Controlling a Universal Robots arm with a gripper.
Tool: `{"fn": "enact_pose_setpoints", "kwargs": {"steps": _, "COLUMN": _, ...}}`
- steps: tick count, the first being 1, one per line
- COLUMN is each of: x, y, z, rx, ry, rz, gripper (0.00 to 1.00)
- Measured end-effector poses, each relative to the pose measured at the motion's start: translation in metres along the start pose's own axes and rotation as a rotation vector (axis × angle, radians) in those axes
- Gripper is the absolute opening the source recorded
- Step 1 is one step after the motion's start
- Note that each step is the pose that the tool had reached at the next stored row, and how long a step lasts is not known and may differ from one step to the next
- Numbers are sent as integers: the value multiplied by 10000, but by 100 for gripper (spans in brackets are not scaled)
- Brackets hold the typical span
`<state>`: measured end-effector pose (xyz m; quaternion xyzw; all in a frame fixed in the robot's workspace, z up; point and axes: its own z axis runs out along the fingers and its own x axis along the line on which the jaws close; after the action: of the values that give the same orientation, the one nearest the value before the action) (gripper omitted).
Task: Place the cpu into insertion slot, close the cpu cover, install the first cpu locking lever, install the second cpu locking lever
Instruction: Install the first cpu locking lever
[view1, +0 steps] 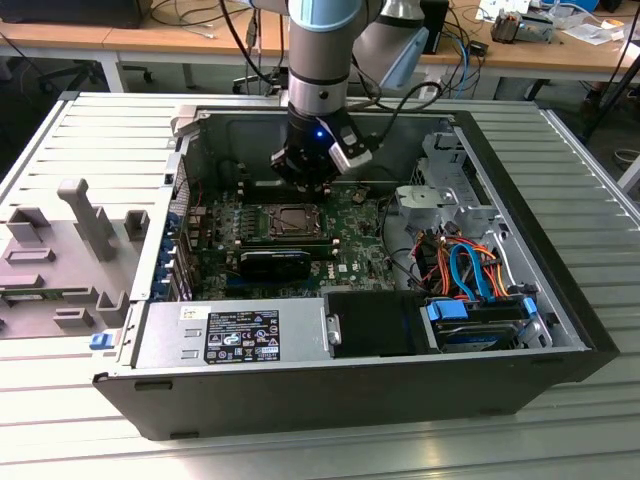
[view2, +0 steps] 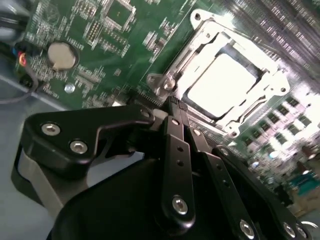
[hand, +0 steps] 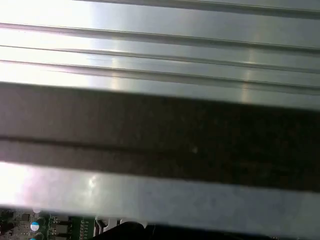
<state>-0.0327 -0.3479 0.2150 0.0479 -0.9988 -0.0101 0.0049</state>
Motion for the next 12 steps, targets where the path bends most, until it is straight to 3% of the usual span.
{"fn": "enact_pose_setpoints", "kwargs": {"steps": 4, "x": 21, "y": -218, "z": -5, "rx": 2, "ry": 1, "rz": 0, "gripper": 11}}
{"fn": "enact_pose_setpoints", "kwargs": {"steps": 6, "x": 27, "y": -284, "z": -5, "rx": 0, "ry": -1, "rz": 4, "gripper": 11}}
{"fn": "enact_pose_setpoints", "kwargs": {"steps": 9, "x": 31, "y": -310, "z": -16, "rx": 8, "ry": 1, "rz": 39, "gripper": 11}}
{"fn": "enact_pose_setpoints", "kwargs": {"steps": 12, "x": 30, "y": -308, "z": -85, "rx": 8, "ry": 0, "rz": 89, "gripper": 11}}
